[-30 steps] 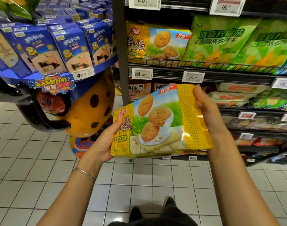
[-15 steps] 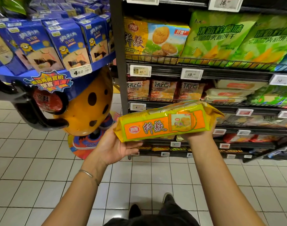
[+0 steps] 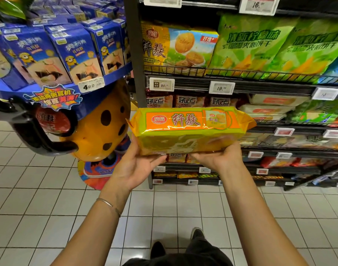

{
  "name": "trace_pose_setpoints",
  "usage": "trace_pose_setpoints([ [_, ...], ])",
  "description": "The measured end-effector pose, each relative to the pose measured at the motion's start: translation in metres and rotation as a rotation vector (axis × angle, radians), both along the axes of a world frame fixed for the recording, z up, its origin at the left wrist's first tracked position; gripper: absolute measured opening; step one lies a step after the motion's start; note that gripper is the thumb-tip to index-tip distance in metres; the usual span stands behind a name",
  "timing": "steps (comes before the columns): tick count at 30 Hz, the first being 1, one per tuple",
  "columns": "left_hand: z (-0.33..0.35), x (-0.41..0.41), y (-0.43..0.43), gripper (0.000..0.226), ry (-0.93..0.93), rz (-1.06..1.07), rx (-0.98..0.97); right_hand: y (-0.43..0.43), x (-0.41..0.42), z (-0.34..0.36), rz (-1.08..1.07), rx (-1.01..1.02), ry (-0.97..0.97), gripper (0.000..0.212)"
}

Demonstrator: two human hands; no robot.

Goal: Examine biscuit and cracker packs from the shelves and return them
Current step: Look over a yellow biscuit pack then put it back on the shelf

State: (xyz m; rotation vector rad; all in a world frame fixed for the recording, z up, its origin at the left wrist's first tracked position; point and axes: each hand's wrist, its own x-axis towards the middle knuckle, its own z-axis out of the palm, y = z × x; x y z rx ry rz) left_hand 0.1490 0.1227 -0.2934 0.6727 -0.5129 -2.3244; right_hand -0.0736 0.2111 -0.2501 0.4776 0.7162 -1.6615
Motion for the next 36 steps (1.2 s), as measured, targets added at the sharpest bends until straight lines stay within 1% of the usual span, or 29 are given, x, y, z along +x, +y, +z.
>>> trace_pose_setpoints([
  [5, 0.015, -0.001, -0.002, 0.077, -0.173, 0.034, -0.087, 0.0, -0.002, -0.004, 0.068, 0.038, 0.004, 0.064],
  [8, 0.02, 0.0, -0.004, 0.09, -0.224, 0.016, -0.089, 0.0, -0.001, -0.006, 0.094, 0.051, 0.024, 0.06],
  [12, 0.023, 0.002, -0.004, 0.091, -0.197, -0.005, -0.104, 0.001, 0.002, -0.008, 0.113, 0.054, 0.031, 0.059],
  [15, 0.021, 0.005, -0.003, 0.085, -0.096, 0.028, -0.183, 0.001, 0.004, -0.006, 0.125, 0.05, 0.068, 0.058],
  [18, 0.023, 0.008, -0.002, 0.091, -0.001, 0.084, -0.174, 0.003, 0.008, -0.004, 0.125, 0.053, 0.106, 0.054],
  [19, 0.022, 0.008, -0.002, 0.088, -0.005, 0.112, -0.172, 0.003, 0.01, -0.003, 0.128, 0.058, 0.124, 0.052],
  [22, 0.02, 0.006, -0.002, 0.066, -0.073, 0.197, -0.204, 0.003, 0.016, -0.004, 0.132, 0.098, 0.166, 0.05],
  [23, 0.019, 0.005, -0.003, 0.064, -0.101, 0.225, -0.222, 0.003, 0.017, -0.005, 0.129, 0.114, 0.172, 0.05],
  [29, 0.017, 0.007, -0.003, 0.067, -0.18, 0.304, -0.356, 0.0, 0.021, -0.004, 0.12, 0.175, 0.207, 0.047],
  [30, 0.019, 0.007, -0.003, 0.069, -0.183, 0.308, -0.37, 0.0, 0.021, -0.003, 0.117, 0.174, 0.207, 0.047],
  [34, 0.024, 0.01, -0.006, 0.092, -0.174, 0.295, -0.411, -0.001, 0.02, -0.001, 0.12, 0.162, 0.224, 0.047],
  [36, 0.024, 0.011, -0.009, 0.094, -0.161, 0.312, -0.418, -0.002, 0.02, 0.0, 0.146, 0.164, 0.243, 0.049],
])
